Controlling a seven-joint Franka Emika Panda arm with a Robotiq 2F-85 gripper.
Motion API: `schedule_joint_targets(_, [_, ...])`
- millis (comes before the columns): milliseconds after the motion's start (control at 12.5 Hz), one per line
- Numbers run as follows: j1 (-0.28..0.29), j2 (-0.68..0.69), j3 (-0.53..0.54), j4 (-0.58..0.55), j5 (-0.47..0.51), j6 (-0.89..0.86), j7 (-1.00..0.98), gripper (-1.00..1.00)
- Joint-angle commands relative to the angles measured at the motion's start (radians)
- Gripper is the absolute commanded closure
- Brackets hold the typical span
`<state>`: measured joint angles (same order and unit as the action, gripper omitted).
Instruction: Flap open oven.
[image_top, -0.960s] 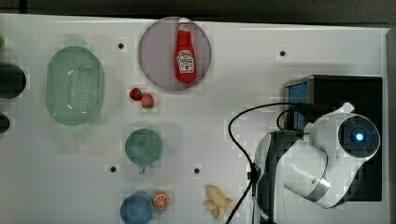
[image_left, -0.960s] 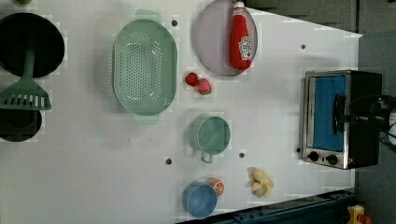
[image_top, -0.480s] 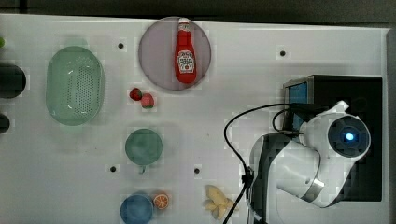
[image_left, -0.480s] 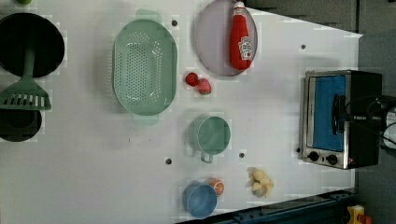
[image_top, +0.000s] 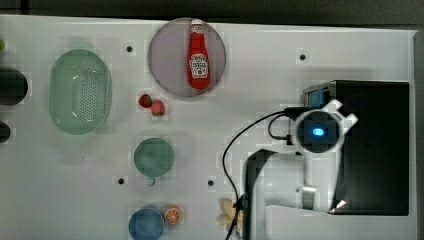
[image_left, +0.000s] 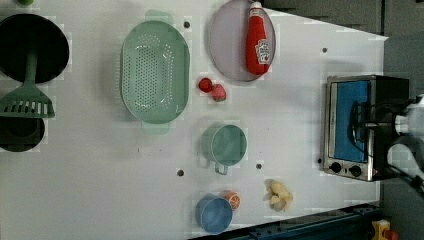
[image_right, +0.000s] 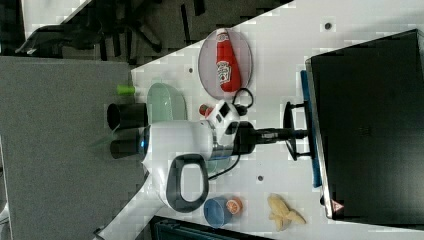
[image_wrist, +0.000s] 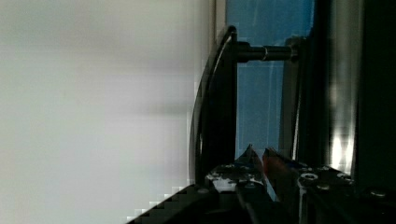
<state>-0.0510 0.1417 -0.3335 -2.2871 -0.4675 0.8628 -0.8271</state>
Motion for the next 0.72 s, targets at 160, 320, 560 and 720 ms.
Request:
schedule_joint_targets(160, [0.075,0.043,0.078,-0.04,-0.146,-0.006,0.306,0.65])
schedule_joint_targets(320, [0.084,0.079,0.11,-0.04,-0.229,-0.013,0.427,0.65])
schedule_joint_targets(560, [0.109,0.156,0.155,-0.033,-0.34,-0.017,0.632,0.65])
schedule_joint_targets(720, [0.137,0.222,0.173,-0.015,-0.439,-0.036,0.812,0.65])
